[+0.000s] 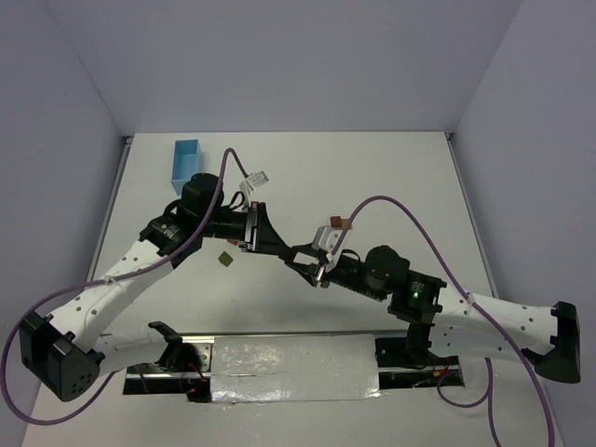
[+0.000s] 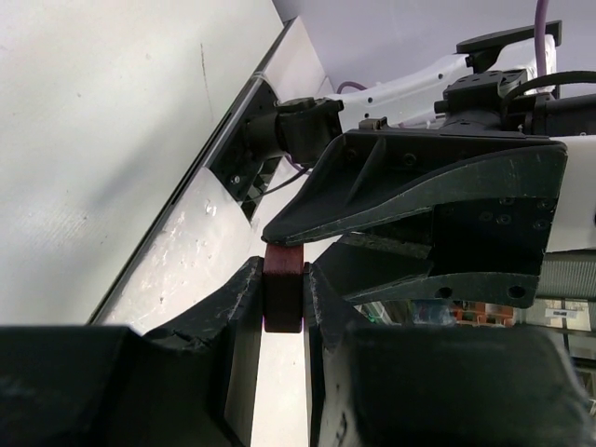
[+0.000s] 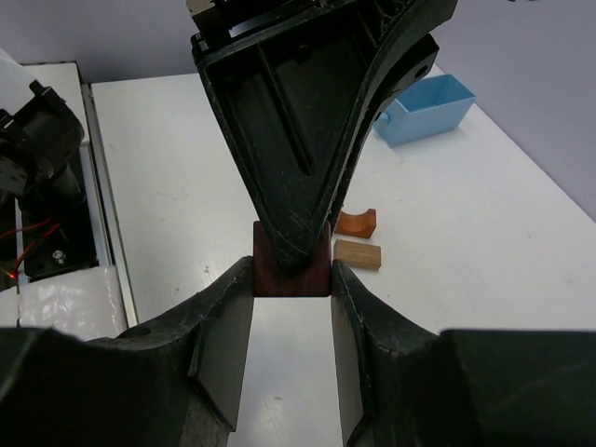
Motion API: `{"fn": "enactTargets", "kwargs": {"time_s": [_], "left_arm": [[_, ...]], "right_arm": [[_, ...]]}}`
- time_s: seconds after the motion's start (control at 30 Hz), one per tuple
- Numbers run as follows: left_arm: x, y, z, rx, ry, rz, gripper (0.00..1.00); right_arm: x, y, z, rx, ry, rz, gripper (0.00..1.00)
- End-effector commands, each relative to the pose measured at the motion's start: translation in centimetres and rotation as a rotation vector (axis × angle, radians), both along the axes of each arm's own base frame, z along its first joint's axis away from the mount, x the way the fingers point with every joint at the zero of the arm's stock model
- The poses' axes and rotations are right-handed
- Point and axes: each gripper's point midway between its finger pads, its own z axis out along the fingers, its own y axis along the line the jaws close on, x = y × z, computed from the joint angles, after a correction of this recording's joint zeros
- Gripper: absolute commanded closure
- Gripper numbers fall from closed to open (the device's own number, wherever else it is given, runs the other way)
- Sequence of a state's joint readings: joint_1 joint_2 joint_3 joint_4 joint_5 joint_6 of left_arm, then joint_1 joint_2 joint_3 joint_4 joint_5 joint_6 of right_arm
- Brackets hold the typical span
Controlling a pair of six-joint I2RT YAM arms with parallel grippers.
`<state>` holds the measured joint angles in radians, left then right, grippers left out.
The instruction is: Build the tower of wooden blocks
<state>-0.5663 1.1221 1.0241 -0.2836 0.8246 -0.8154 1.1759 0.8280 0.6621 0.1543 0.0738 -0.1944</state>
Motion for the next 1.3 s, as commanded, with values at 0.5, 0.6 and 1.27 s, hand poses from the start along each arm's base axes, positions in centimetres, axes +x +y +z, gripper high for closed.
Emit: {"fn": "enactTargets", "kwargs": {"time_s": [0.5, 0.6, 1.27], "left_arm": [[0.8, 0.7, 2.2, 0.009, -0.126, 0.072, 0.08], [2.6, 1.6, 2.4, 0.080, -0.169, 0.188, 0.01], [6.4, 23.2, -1.1, 0.762, -0.646, 1.053, 0.01]], "right_arm": [[0.2, 0.4, 1.4, 0.065, -0.040, -0.006, 0.89], [0.8, 0.2, 0.6, 0.059, -0.009, -0.051, 0.91], [19.4, -17.6, -13.7, -0.028, 0.592, -1.044, 0.82]]}}
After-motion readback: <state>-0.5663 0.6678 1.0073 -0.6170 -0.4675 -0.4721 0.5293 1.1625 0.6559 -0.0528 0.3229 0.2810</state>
